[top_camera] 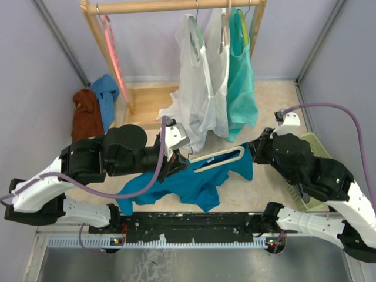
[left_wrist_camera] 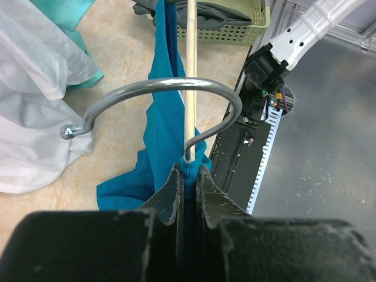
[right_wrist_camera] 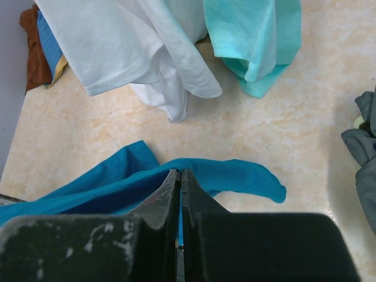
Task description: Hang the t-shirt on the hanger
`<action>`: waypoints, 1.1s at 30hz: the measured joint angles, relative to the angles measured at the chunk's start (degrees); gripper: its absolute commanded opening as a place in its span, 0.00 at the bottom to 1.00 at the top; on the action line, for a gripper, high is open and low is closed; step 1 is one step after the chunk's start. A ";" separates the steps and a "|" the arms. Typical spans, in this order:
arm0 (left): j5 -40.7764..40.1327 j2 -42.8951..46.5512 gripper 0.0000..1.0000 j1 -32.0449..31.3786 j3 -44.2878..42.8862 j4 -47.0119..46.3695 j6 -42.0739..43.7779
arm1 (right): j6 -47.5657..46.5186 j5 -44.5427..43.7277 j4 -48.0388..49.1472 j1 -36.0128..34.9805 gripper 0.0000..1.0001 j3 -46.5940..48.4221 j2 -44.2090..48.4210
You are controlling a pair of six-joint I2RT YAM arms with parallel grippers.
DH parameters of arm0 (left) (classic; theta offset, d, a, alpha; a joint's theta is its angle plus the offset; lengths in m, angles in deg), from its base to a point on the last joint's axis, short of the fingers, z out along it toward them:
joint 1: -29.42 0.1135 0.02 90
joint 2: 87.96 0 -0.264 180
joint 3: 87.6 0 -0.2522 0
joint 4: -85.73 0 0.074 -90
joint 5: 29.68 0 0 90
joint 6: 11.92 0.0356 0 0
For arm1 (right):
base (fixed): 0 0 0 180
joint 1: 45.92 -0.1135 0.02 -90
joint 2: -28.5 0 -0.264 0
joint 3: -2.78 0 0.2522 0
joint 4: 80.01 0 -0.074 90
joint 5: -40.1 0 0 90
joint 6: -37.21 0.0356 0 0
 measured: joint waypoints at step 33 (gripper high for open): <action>-5.42 -1.92 0.00 0.00 -0.55 -1.31 1.53 | -11.50 5.64 -6.80 0.24 0.00 27.85 -15.47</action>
